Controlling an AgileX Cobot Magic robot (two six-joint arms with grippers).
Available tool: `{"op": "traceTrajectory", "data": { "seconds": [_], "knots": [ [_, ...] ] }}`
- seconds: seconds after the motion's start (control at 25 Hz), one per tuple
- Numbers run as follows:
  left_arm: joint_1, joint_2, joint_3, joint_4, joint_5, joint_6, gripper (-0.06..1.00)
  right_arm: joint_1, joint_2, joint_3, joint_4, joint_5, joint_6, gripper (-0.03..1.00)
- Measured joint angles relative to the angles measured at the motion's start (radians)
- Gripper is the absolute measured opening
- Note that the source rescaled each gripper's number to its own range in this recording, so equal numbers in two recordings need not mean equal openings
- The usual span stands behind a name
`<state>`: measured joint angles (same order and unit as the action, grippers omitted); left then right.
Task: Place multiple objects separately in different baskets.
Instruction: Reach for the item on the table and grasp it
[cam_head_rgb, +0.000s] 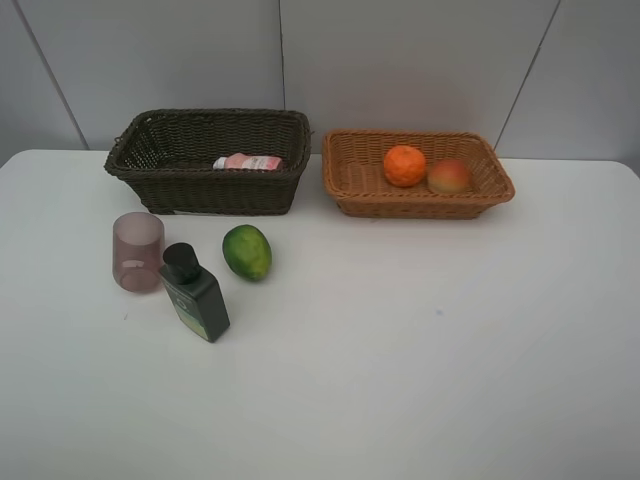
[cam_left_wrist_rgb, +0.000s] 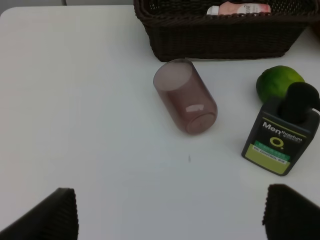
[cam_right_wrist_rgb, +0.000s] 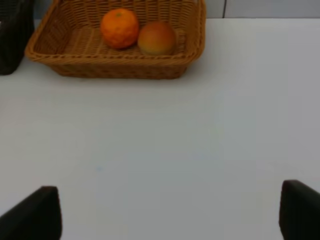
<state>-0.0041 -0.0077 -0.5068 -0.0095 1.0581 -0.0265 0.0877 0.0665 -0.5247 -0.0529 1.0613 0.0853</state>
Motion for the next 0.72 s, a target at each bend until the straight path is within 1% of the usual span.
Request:
{"op": "traceTrajectory", "data": {
  "seconds": [0.12, 0.24, 0.72],
  "knots": [
    [0.000, 0.000, 0.000, 0.000, 0.000, 0.000, 0.92, -0.071, -0.025, 0.001, 0.000, 0.000, 0.000, 0.88],
    [0.000, 0.000, 0.000, 0.000, 0.000, 0.000, 0.92, -0.101, -0.067, 0.003, -0.001, 0.000, 0.000, 0.88],
    [0.000, 0.000, 0.000, 0.000, 0.000, 0.000, 0.92, -0.103, -0.070, 0.003, -0.002, 0.000, 0.000, 0.88]
  ]
}}
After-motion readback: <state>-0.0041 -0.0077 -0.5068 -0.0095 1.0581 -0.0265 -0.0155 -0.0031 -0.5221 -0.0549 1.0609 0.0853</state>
